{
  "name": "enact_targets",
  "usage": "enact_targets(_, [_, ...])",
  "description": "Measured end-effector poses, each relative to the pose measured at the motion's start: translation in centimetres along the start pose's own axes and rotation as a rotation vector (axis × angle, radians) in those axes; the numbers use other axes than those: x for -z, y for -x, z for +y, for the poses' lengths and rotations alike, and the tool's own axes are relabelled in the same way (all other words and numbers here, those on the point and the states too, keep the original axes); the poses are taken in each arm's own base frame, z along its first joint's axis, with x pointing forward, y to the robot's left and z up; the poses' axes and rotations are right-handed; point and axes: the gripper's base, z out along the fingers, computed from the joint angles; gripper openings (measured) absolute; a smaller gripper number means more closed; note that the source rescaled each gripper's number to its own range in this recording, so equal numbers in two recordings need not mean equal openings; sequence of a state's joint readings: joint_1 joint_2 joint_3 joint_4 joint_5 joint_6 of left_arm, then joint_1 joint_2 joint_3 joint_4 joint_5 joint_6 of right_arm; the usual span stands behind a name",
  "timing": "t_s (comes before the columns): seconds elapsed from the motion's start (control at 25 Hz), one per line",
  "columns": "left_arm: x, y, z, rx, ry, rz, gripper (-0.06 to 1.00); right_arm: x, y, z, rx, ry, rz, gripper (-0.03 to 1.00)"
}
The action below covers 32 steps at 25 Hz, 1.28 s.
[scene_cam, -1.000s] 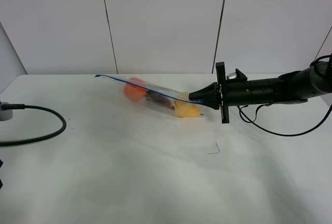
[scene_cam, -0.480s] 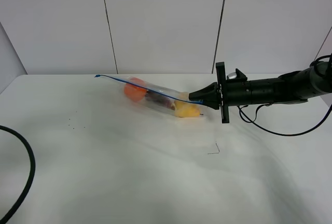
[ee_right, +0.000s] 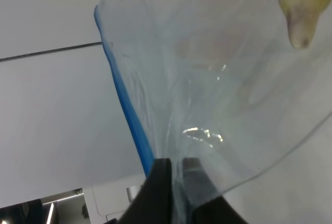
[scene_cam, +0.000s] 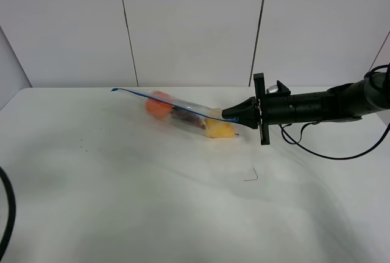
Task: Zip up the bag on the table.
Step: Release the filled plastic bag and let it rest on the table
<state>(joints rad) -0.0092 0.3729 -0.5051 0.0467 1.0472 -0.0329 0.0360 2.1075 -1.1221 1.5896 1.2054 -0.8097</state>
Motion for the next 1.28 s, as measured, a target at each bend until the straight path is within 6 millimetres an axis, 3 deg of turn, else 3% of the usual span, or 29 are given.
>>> enact_targets(0.4, [4.4,-3.4,0.2,0.016,-0.007,-0.358,0.91,0.0,0.0,0.0,0.0,-0.001,0.001,0.0])
enact_targets(0.96, [4.3,-3.8,0.2,0.016,-0.008,-0.365,0.91,0.0,0.0,0.0,0.001,-0.002,0.003,0.02])
enact_targets(1.0, [4.3,-3.8,0.2,0.016,-0.008,-0.365,0.91,0.0,0.0,0.0,0.002,-0.003,0.003,0.06])
enact_targets(1.08, [4.3,-3.8,0.2,0.017,-0.009,-0.365,0.91,0.0,-0.1,-0.1,0.001,-0.007,0.009,0.25])
enact_targets(1.2, [4.3,-3.8,0.2,0.017,-0.01,-0.365,0.91,0.0,-0.3,-0.3,-0.009,-0.032,0.034,0.74])
enact_targets(1.28, [4.3,-3.8,0.2,0.017,-0.01,-0.365,0.91,0.0,-0.6,-0.6,0.001,-0.063,0.065,0.91])
